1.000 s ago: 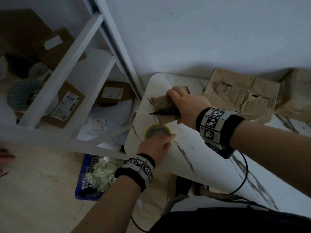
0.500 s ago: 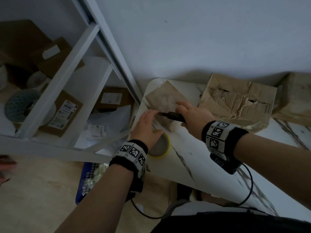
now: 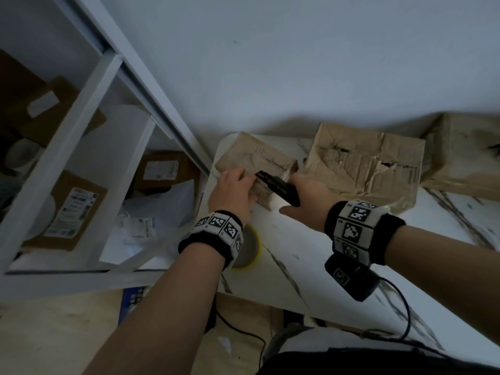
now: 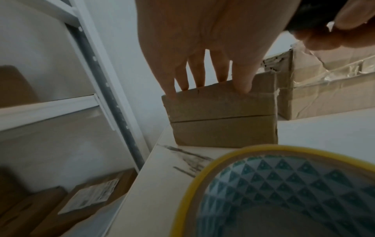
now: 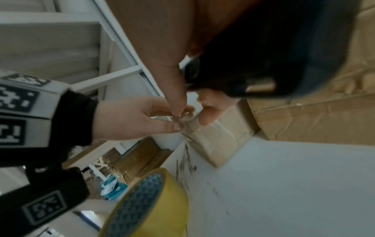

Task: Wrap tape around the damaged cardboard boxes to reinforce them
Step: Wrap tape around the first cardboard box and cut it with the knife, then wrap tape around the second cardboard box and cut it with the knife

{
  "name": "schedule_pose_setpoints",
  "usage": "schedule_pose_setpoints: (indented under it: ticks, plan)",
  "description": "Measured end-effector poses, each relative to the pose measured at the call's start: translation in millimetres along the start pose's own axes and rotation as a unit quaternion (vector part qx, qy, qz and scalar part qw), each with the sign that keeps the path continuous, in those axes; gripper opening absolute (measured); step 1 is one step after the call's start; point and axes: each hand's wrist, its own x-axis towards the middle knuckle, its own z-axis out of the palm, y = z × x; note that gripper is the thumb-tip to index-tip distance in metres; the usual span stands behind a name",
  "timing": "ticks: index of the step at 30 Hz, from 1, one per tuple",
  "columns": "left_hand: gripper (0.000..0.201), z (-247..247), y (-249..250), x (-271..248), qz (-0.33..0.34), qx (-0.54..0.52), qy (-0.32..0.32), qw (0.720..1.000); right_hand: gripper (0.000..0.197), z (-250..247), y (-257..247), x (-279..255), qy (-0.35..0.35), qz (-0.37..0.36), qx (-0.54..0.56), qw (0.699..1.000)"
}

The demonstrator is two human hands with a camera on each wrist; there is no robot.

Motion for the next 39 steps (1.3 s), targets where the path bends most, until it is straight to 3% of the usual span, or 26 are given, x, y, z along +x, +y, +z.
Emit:
schedule_pose_setpoints:
  ticks: [6,12,20,24,30,35,39]
  plan:
    - [0.031,-3,15,35,-0.041,0.005,-0.004,0.999,0.031,-18,-2,2,0.023,0.003,0.107,0.994]
    - [0.038,-6,23,68,-0.041,0.026,-0.033,0.998,0.024,-39,5,9,0.035,0.025,0.189,0.981]
    - [0.050,-11,23,71,-0.035,0.019,-0.061,0.997,0.032,-35,20,2,0.029,0.051,0.155,0.986]
    - [0.046,-14,29,65,0.006,0.050,-0.015,0.999,0.034,-34,25,-8,0.041,0.054,0.148,0.987]
    - [0.042,-11,55,44,0.045,-0.064,0.003,0.997,0.053,-33,41,-38,0.062,0.056,0.138,0.987]
    - [0.047,-4,76,30,0.054,-0.109,-0.057,0.991,0.059,-21,69,-74,0.054,0.078,0.114,0.989]
    - [0.053,5,97,19,0.097,-0.093,-0.117,0.984,0.062,-7,97,-100,0.027,0.139,0.047,0.989]
